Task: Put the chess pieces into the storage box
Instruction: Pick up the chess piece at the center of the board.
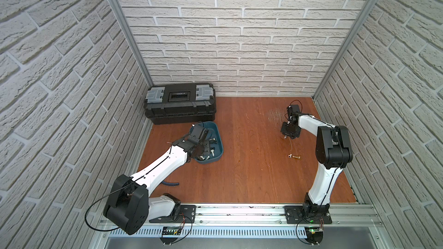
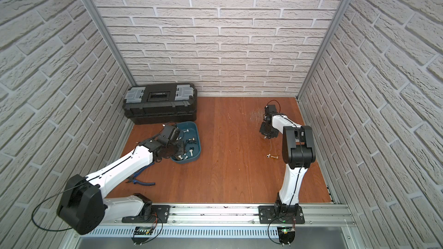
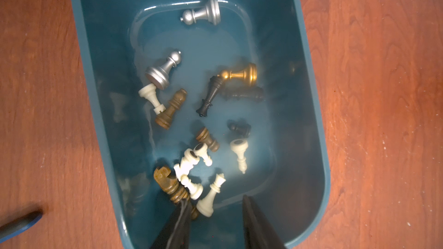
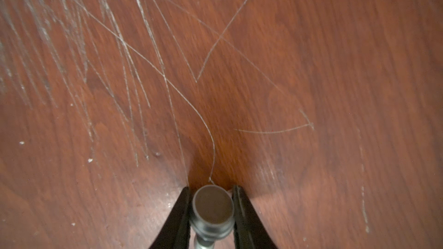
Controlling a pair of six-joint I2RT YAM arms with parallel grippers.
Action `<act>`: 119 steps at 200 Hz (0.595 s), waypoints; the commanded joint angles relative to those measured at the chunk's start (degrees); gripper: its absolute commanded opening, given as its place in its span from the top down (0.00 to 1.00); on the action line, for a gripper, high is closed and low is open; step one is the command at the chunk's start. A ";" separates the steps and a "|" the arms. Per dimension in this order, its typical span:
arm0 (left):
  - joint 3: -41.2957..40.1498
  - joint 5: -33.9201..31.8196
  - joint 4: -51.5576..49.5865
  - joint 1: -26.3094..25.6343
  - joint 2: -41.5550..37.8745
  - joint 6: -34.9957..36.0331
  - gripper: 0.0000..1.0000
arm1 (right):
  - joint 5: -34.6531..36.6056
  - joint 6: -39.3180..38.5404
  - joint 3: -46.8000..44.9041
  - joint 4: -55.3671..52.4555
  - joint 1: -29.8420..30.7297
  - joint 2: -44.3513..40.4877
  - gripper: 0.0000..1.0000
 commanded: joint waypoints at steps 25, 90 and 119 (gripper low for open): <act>-1.69 -1.16 -0.78 -0.39 -3.13 -0.94 0.59 | -3.42 -1.83 -1.84 -0.51 -0.06 -2.81 0.78; -1.87 -5.47 -3.74 0.20 -9.05 -0.83 0.59 | -1.91 -2.71 -2.37 -2.57 5.47 -9.95 0.80; -2.48 -7.53 -5.61 1.30 -13.70 -1.11 0.59 | -1.91 -1.93 0.97 -5.19 16.38 -12.20 0.80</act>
